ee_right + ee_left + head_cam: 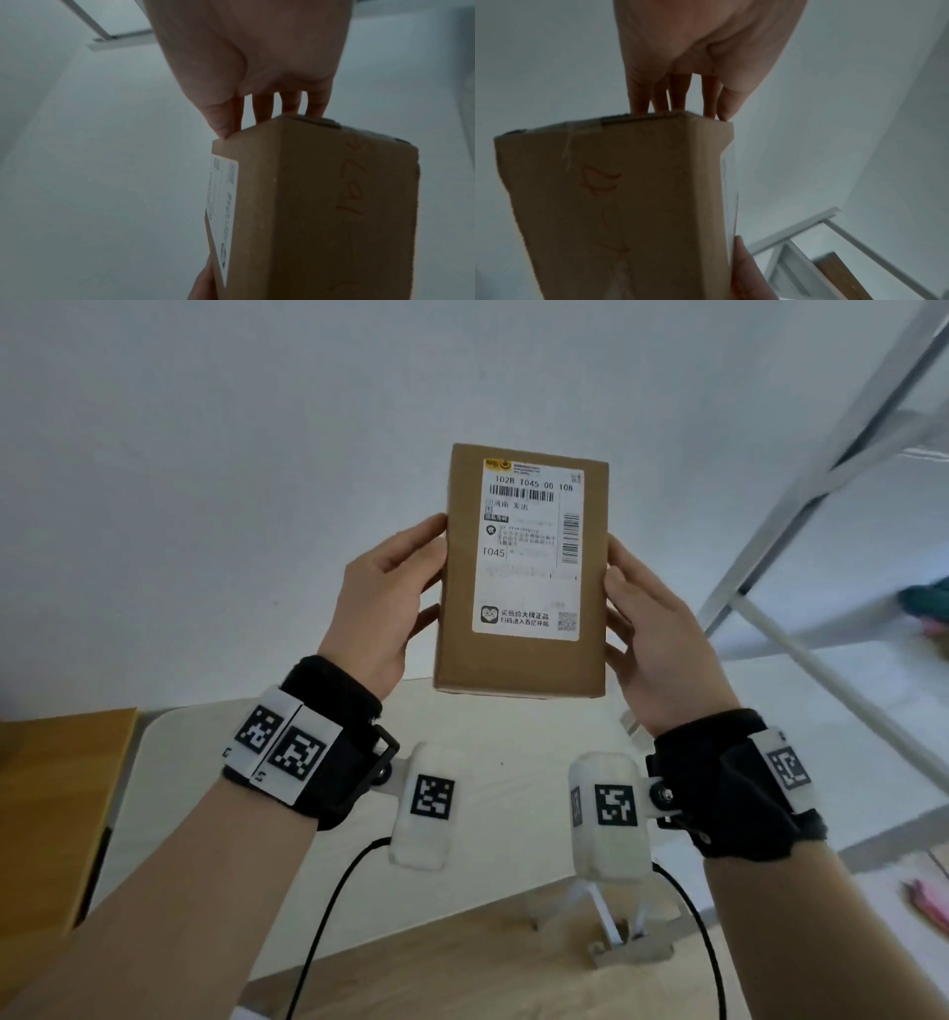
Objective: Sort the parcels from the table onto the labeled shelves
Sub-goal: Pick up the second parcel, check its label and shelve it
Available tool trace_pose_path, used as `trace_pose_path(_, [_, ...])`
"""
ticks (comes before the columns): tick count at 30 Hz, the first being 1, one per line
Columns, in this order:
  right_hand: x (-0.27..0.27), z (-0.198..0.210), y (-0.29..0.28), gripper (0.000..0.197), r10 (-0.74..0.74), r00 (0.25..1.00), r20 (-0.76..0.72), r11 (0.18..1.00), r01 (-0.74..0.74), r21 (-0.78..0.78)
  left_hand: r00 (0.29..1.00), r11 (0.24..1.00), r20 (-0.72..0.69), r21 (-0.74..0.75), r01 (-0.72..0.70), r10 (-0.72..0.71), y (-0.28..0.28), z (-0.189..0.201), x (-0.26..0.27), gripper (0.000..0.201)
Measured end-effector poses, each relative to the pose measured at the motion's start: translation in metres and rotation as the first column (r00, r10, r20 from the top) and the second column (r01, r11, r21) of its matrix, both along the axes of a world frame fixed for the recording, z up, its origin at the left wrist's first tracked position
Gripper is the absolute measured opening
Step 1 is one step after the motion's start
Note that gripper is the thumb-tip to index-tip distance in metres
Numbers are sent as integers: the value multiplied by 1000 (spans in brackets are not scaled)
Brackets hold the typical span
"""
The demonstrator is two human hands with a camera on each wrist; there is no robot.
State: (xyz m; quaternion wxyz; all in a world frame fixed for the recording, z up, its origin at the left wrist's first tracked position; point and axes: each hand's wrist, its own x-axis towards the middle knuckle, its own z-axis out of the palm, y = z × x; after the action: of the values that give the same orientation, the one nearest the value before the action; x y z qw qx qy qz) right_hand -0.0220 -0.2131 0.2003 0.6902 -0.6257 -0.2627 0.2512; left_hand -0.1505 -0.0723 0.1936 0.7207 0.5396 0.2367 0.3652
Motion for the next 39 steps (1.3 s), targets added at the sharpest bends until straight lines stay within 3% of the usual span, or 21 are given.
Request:
trace_pose_path(15, [51,39,-343,38,-245,966,84,950,221,219,963,955,80,176,240,-257,-320,47,86,32])
trace_pose_path(20, [75,57,-435,9,-444,893,64,851,399,341,929,912,91,248,328,-359,-406,74,124,36])
trace_pose_path(30, [141,89,-556,12,-615,784,88,726,518,452,843,813,124,368,450,-523,-516,115,219,39])
trace_pose_path(35, [196,118,-590,14,-594,789,156,732,451,511,803,791,211,428,436,-557,-548,135,279,39])
trace_pose_path(39, [251,146,-605,21,-537,809,238,778,366,510,802,827,298,414,380,-518,-563,158,332,34])
